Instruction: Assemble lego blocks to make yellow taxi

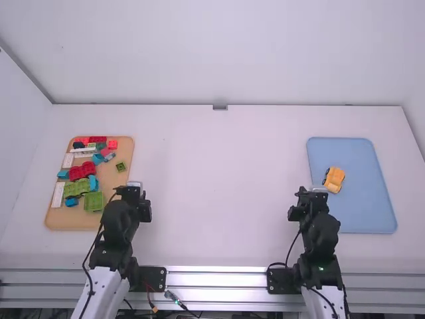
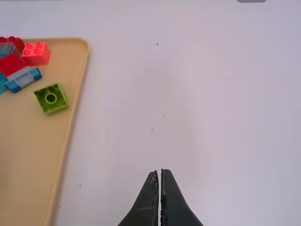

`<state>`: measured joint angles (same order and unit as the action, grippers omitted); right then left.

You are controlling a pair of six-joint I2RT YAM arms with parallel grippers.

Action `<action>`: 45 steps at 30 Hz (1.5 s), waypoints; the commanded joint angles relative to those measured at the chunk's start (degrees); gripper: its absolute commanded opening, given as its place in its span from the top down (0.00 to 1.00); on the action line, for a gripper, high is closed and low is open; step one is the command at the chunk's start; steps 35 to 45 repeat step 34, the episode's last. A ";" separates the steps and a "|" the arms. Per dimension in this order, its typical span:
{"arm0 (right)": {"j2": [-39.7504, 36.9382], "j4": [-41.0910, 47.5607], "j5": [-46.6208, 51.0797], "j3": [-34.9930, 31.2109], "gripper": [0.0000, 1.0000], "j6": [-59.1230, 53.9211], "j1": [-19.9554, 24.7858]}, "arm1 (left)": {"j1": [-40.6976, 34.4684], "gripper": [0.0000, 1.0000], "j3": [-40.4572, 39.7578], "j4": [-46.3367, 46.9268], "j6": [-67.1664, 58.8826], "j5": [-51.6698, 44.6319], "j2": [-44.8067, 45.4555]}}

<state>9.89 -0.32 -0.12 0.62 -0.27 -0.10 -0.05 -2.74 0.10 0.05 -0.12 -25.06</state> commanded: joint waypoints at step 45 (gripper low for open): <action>-9.89 0.32 0.12 -0.62 1.00 0.27 0.10 | 0.05 1.00 2.74 -0.10 -0.05 0.12 25.06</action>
